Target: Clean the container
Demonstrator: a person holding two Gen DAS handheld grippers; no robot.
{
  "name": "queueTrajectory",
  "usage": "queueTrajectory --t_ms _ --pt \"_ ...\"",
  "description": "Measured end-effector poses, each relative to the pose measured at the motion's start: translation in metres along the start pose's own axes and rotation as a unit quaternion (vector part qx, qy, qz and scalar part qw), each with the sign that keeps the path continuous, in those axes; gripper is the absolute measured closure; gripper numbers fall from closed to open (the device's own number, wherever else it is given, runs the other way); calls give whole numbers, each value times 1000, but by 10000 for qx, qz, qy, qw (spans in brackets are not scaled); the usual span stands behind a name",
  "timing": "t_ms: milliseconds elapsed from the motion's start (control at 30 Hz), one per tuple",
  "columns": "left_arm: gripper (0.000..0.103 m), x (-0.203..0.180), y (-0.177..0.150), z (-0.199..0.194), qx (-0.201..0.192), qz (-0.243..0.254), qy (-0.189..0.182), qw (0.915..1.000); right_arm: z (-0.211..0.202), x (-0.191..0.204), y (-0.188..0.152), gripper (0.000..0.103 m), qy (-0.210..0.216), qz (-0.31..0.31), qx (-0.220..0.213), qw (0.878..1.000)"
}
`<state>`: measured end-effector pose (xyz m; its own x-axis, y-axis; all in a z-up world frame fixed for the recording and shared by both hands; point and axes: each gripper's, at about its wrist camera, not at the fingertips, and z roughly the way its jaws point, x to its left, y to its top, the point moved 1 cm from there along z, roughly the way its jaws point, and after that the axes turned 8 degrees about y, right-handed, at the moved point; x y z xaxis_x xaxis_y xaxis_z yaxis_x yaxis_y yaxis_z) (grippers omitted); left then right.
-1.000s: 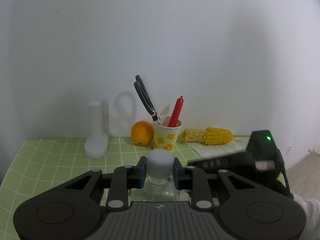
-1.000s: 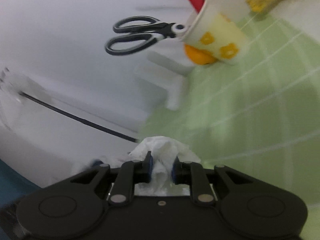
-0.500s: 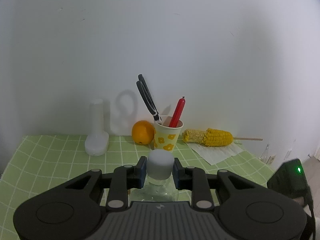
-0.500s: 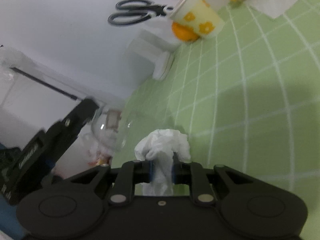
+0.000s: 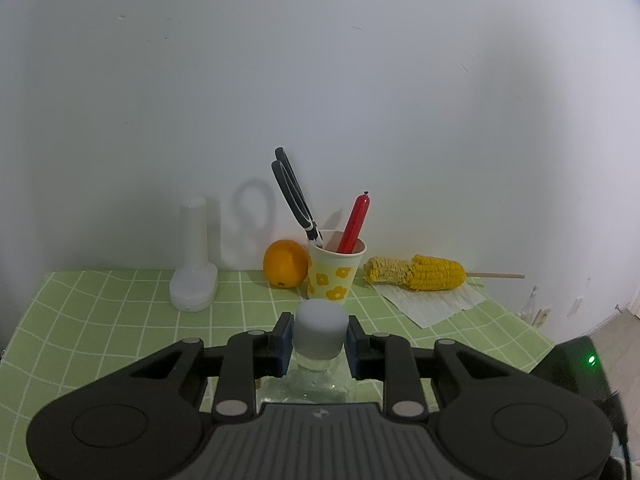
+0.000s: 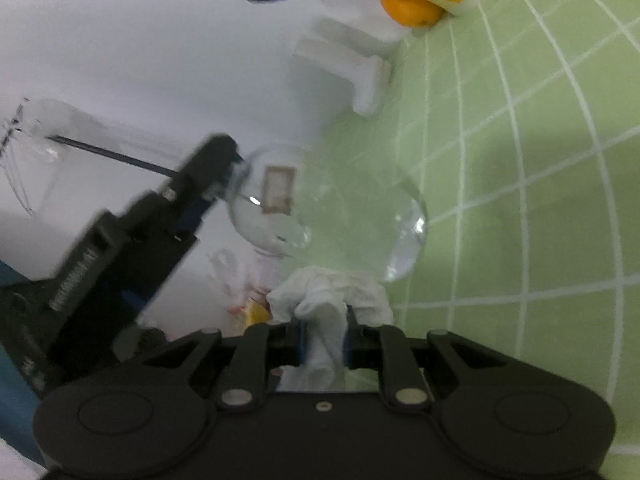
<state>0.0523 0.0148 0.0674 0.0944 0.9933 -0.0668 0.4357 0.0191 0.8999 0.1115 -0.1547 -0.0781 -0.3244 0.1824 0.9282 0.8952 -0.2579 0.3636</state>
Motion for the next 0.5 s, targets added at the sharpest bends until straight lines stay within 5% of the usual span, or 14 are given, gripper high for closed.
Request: queueTrajectory --t_ms 167,500 --pt "74 0 3 1 60 109 -45 9999 -10 13 5 86 563 -10 -237 9981" --pt "73 1 14 -5 6 335 -100 9994 -26 41 12 86 999 -264 -606 9928"
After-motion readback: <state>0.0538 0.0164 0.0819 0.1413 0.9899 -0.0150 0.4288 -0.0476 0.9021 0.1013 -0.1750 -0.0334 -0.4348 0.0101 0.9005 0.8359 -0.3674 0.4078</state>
